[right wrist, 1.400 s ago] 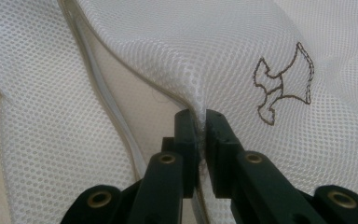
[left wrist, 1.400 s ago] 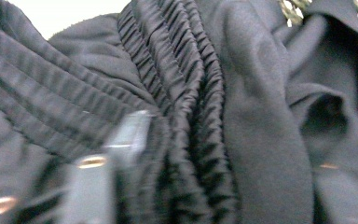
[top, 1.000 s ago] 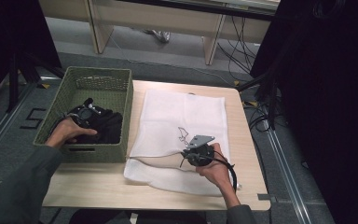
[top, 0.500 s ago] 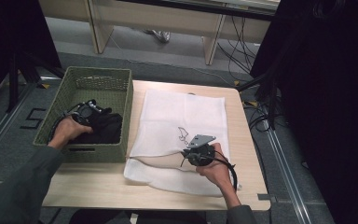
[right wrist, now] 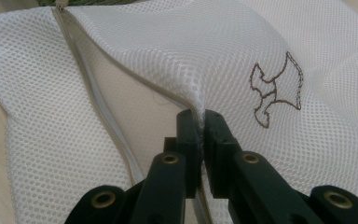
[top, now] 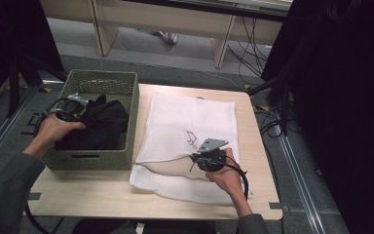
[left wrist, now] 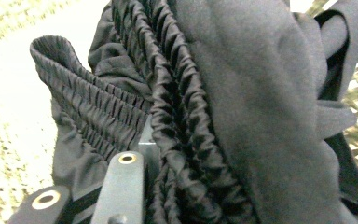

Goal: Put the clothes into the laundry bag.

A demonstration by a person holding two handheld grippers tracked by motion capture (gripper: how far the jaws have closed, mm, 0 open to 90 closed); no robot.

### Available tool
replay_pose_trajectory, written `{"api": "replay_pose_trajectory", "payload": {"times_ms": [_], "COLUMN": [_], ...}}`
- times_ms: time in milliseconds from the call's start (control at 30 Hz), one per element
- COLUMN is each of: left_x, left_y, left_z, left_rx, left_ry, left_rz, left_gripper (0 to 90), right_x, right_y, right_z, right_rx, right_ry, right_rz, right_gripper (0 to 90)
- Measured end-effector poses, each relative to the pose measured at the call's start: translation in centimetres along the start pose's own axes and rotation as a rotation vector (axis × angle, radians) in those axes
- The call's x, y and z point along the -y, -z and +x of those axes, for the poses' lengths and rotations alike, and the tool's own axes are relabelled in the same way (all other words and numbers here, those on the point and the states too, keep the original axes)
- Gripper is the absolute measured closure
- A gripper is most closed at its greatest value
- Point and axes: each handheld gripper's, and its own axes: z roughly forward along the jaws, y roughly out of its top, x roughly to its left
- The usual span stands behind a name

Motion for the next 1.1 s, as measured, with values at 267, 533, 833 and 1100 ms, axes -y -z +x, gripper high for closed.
{"api": "replay_pose_trajectory", "payload": {"times_ms": [267, 533, 833, 1100], "left_x": [-1.8, -2.5, -3.5, -3.9], "left_y": [4.3, 7.7, 12.2, 14.6], "left_z": [-0.1, -1.2, -5.0, -10.2], "left_rx": [0.040, 0.089, 0.233, 0.399], "left_ry": [-0.014, -0.023, -0.082, -0.152], "left_rz": [-0.088, -0.154, -0.239, -0.289], "left_gripper": [61.5, 61.4, 61.4, 61.4], "right_x": [-0.1, -0.2, -0.4, -1.8], "right_y": [0.1, 0.1, 0.3, 1.3], "right_z": [0.0, -0.1, -0.2, -0.6], "right_rx": [0.007, 0.001, 0.004, 0.021], "right_ry": [-0.001, 0.009, -0.003, 0.003], "right_rz": [-0.001, -0.009, -0.017, -0.047], "right_gripper": [86.6, 86.6, 86.9, 87.0]}}
